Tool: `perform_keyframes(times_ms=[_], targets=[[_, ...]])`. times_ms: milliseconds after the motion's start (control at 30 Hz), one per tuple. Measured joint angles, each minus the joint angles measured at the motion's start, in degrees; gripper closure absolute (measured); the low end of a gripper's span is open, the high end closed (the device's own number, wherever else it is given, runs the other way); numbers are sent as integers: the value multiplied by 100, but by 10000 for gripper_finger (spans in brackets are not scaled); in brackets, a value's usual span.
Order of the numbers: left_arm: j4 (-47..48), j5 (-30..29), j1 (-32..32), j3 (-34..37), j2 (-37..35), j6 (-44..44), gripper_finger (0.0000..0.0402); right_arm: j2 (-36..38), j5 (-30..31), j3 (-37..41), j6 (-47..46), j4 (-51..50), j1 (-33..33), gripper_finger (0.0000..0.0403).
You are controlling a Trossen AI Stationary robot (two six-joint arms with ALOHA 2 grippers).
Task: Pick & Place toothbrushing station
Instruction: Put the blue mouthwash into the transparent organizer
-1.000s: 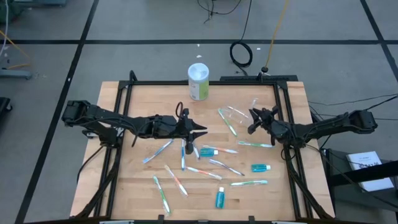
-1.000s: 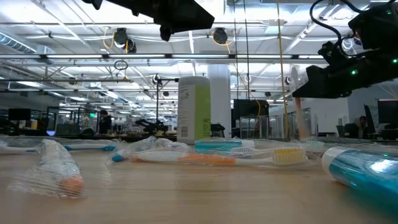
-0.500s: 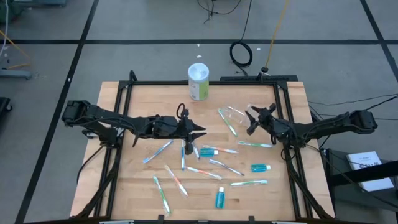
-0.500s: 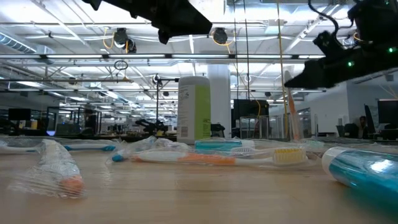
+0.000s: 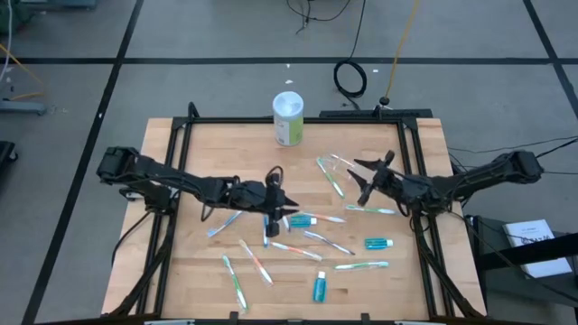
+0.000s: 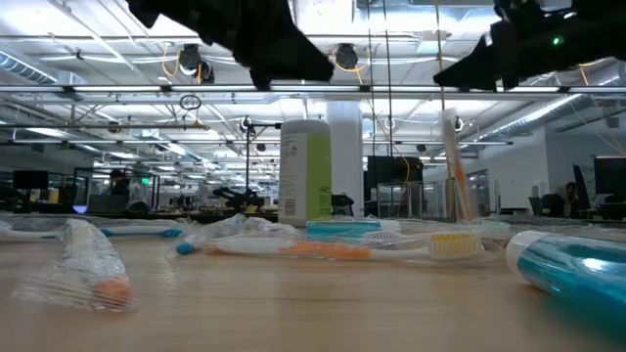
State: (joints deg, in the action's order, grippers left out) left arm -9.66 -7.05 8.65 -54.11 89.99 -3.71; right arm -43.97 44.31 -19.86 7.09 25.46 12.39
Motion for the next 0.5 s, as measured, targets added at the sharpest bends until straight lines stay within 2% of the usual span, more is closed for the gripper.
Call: perform_keyframes(times_ms=[133, 367, 500], targets=[[-154, 7, 3, 0, 385, -154, 306, -16, -665, -39, -15, 94, 312, 234], [-371, 7, 2, 0, 694, -235, 249, -55, -774, -48, 412, 452, 772, 234], [-410, 2, 2, 0, 692, -191, 225, -148, -1148, -432, 535, -173, 1186, 234]])
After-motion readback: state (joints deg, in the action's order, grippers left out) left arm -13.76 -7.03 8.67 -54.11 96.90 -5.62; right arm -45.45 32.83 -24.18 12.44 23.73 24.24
